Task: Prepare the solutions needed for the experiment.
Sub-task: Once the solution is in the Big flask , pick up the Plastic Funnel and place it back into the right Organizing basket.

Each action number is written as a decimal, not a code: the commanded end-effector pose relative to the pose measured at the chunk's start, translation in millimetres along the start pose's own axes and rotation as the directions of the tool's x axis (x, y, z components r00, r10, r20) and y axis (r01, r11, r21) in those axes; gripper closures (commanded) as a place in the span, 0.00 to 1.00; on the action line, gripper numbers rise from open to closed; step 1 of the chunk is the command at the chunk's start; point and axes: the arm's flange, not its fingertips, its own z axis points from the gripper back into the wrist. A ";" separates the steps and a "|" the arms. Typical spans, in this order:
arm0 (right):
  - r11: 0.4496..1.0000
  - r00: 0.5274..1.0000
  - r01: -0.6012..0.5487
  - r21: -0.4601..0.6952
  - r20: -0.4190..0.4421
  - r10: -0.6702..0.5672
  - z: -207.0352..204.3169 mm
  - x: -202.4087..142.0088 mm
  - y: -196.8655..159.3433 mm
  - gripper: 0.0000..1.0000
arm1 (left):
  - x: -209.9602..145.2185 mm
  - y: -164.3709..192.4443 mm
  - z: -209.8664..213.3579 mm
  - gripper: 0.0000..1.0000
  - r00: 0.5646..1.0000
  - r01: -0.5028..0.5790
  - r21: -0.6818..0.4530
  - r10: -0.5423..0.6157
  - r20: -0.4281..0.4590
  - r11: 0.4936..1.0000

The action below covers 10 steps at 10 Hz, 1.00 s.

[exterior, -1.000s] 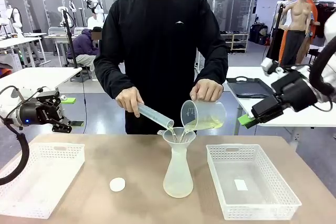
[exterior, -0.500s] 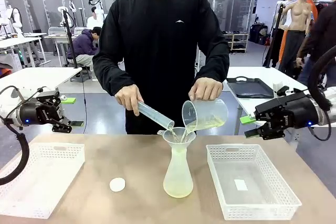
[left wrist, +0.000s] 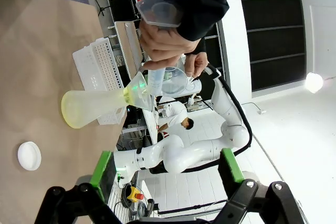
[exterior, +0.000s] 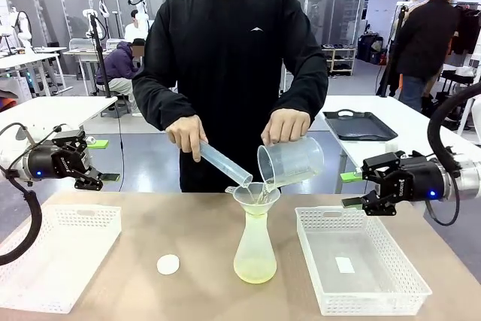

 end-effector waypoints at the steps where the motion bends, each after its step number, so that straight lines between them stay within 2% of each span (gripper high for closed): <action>1: 0.998 0.999 0.048 0.031 0.019 -0.049 -2.1 9.4 -0.6 0.33 | -0.7 -1.5 -0.3 0.00 1.000 0.003 -0.010 -0.003 -0.005 1.000; 3: 0.999 0.999 0.003 0.039 0.045 -0.005 -2.0 11.8 -1.7 0.33 | -0.7 -1.5 -0.3 0.00 1.000 0.003 -0.010 -0.003 -0.005 1.000; 4: 1.000 1.000 0.022 0.021 0.013 -0.022 -1.0 4.0 -7.5 0.33 | -0.7 -1.5 -0.3 0.00 1.000 0.003 -0.010 -0.003 -0.005 1.000; 10: 1.000 1.000 0.022 0.021 0.013 -0.022 -1.0 4.0 -7.5 0.33 | -0.7 -1.5 -0.3 0.00 1.000 0.003 -0.010 -0.003 -0.005 1.000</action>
